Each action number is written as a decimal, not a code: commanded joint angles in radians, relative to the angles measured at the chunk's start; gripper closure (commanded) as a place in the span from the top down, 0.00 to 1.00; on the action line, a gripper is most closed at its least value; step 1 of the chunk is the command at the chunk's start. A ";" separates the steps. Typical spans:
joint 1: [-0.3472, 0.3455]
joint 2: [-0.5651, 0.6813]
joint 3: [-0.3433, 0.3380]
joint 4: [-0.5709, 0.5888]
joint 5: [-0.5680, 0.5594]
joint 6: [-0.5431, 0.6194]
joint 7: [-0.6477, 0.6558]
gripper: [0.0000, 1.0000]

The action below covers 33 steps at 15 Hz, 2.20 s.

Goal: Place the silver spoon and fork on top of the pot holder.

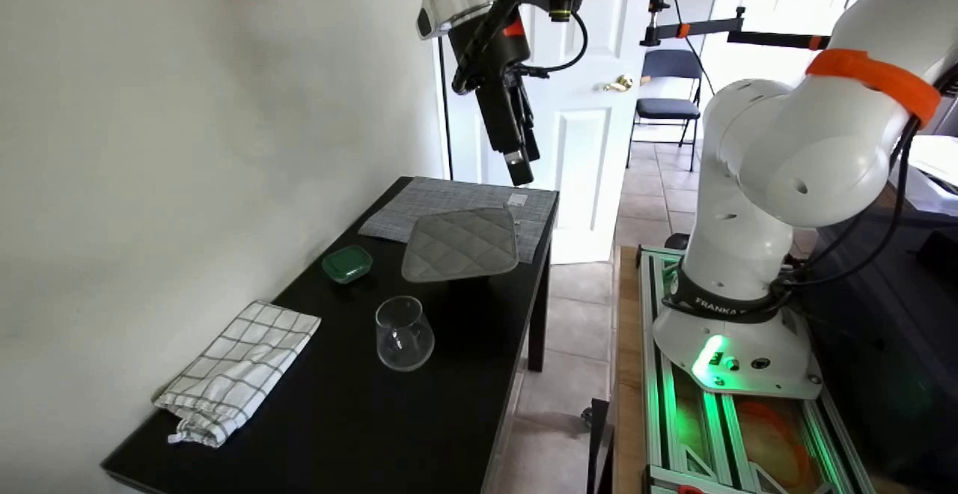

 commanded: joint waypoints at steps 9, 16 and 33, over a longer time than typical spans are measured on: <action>-0.297 0.070 -0.176 -0.107 -0.433 0.498 0.011 1.00; -0.382 0.169 -0.218 -0.137 -0.455 0.855 0.004 1.00; -0.322 0.522 -0.395 0.021 -0.085 0.888 -0.375 1.00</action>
